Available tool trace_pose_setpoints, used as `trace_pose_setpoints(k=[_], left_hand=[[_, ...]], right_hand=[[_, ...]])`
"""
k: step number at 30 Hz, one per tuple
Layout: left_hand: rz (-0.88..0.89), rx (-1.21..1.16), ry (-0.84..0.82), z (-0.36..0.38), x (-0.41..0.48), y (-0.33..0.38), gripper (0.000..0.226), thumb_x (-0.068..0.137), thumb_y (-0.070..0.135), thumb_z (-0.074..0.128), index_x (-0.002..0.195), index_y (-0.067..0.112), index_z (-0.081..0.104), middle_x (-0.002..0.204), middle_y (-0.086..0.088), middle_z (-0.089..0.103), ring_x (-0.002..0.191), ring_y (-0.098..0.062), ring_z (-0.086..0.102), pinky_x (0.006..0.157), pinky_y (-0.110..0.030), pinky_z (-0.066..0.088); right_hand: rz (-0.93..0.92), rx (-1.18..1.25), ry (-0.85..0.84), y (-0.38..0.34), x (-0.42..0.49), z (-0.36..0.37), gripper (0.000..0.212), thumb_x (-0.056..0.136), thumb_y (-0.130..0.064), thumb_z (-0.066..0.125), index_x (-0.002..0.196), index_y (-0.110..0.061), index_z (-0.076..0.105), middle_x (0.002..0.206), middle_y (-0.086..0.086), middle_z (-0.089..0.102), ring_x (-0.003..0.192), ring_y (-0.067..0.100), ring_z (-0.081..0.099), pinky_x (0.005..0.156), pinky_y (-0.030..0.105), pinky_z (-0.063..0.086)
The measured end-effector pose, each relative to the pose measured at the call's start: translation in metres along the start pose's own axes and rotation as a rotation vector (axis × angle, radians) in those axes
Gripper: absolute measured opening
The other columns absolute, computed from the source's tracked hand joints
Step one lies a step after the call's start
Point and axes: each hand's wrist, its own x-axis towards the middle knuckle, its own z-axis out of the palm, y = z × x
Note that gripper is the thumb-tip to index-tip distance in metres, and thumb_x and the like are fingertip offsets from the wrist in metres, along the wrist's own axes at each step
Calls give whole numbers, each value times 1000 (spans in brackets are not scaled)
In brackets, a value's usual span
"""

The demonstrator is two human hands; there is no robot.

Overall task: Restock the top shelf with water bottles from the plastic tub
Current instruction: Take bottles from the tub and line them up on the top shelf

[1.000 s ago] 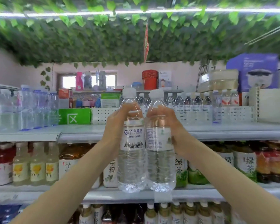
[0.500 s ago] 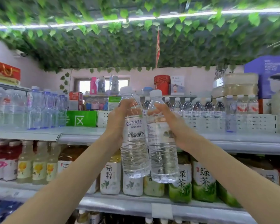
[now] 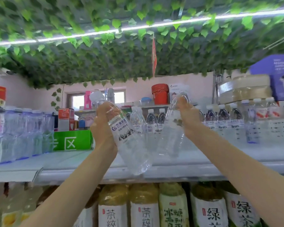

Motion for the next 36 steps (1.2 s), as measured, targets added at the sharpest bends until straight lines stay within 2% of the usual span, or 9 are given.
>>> trace_pose_setpoints(k=[3, 5, 14, 19, 23, 25, 28, 32, 36], left_hand=[[21, -30, -20, -5, 27, -10, 12, 55, 37, 72, 51, 27, 66, 66, 7, 65, 52, -9, 58, 63, -29, 48], [23, -74, -50, -8, 42, -17, 13, 51, 38, 72, 51, 27, 65, 66, 7, 63, 52, -10, 57, 64, -30, 48], [15, -96, -104, -33, 101, -47, 31, 47, 44, 71, 68, 25, 60, 72, 4, 59, 55, -12, 56, 65, -32, 47], [-23, -128, -73, -32, 118, -65, 13, 79, 32, 61, 71, 23, 58, 59, 7, 60, 48, -10, 57, 58, -26, 46], [-104, -161, -107, -26, 124, -79, 25, 54, 39, 69, 68, 22, 56, 63, 4, 57, 51, -14, 54, 55, -26, 48], [-121, -145, -99, -24, 124, -87, 32, 44, 40, 68, 68, 22, 56, 62, 4, 58, 51, -14, 55, 55, -25, 48], [-128, -171, -93, -22, 125, -102, 36, 39, 43, 69, 65, 23, 56, 63, 5, 61, 51, -13, 57, 56, -24, 49], [-130, -234, -90, -24, 128, -116, 28, 47, 40, 71, 62, 24, 54, 59, 7, 58, 49, -10, 55, 55, -23, 48], [-112, -207, -95, -27, 133, -120, 21, 74, 39, 66, 67, 23, 54, 63, 7, 60, 54, -10, 57, 61, -25, 49]], right_hand=[[-189, -161, 57, 14, 36, 33, 56, 84, -51, 62, 119, -10, 47, 86, -9, 50, 86, 15, 52, 85, 39, 51], [-258, -292, 88, 28, 51, 53, 54, 84, -51, 61, 118, -13, 43, 95, -3, 52, 86, 17, 50, 83, 39, 50], [-62, -473, 208, 117, 117, 100, 83, 83, -54, 61, 140, -3, 28, 141, 19, 37, 128, 36, 39, 98, 50, 39], [33, -564, 2, 136, 130, 96, 104, 76, -62, 62, 149, -10, 9, 154, 19, 18, 138, 41, 25, 108, 57, 30], [317, -649, -313, 132, 122, 71, 116, 80, -30, 74, 148, -10, -18, 158, 18, 2, 142, 43, 15, 111, 60, 23], [492, -853, -448, 134, 115, 56, 99, 84, -14, 70, 149, -2, -3, 156, 20, 10, 137, 45, 27, 106, 58, 32], [431, -1094, -448, 141, 115, 52, 95, 81, -21, 72, 149, 1, 10, 148, 22, 34, 124, 37, 49, 100, 48, 45], [310, -1231, -460, 148, 115, 54, 113, 77, -42, 73, 149, -1, -5, 156, 17, 16, 140, 34, 26, 113, 45, 30], [454, -1025, -559, 138, 118, 55, 87, 86, -16, 68, 149, 1, 10, 156, 19, 15, 138, 41, 28, 110, 51, 31]])
